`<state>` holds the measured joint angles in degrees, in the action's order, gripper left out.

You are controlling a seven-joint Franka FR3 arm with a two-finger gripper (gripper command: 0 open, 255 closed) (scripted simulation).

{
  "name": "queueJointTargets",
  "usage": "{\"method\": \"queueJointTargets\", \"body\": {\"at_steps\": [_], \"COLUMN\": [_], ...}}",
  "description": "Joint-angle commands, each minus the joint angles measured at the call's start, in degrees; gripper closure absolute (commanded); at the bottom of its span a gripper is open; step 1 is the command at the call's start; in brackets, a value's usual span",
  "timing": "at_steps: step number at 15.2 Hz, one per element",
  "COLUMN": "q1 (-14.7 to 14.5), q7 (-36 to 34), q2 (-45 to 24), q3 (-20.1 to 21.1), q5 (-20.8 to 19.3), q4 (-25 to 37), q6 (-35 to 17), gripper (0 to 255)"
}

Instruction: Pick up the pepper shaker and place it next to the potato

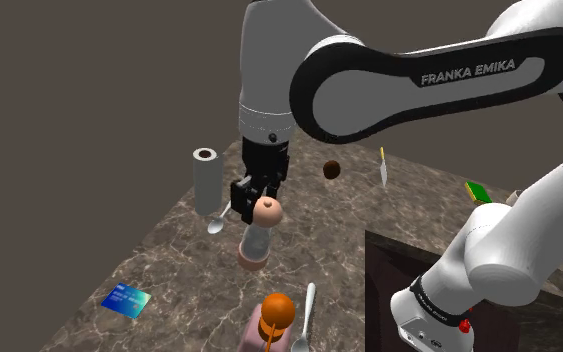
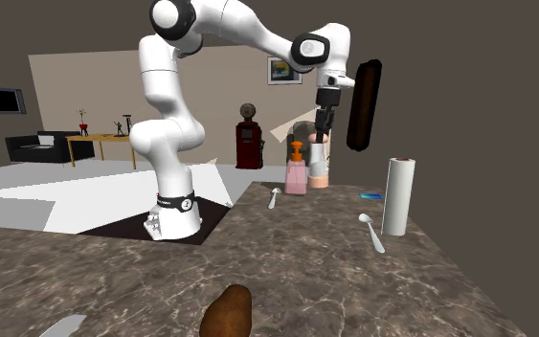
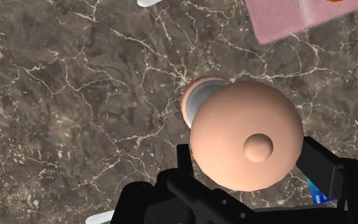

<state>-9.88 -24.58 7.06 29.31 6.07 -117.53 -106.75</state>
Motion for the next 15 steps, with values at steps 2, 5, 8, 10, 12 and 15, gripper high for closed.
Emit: {"method": "queueJointTargets", "body": {"at_steps": [2,5,8,10,12,15], "q1": [0.04,0.1,0.16,0.21,0.25,0.31], "q7": [0.11,0.12,0.08,0.03,-0.04,-0.18], "q2": [0.73,1.05,1.24,1.3,1.3,1.2], "q3": [-0.18,-0.33,-0.46,-0.54,-0.6,-0.68], "q5": [0.25,0.31,0.32,0.3,0.27,0.17], "q4": [1.72,3.73,5.85,7.33,8.87,11.28], "q6": [2.39,4.69,6.99,8.52,10.06,12.37], "gripper": [255,255,255,255,255,255]}}
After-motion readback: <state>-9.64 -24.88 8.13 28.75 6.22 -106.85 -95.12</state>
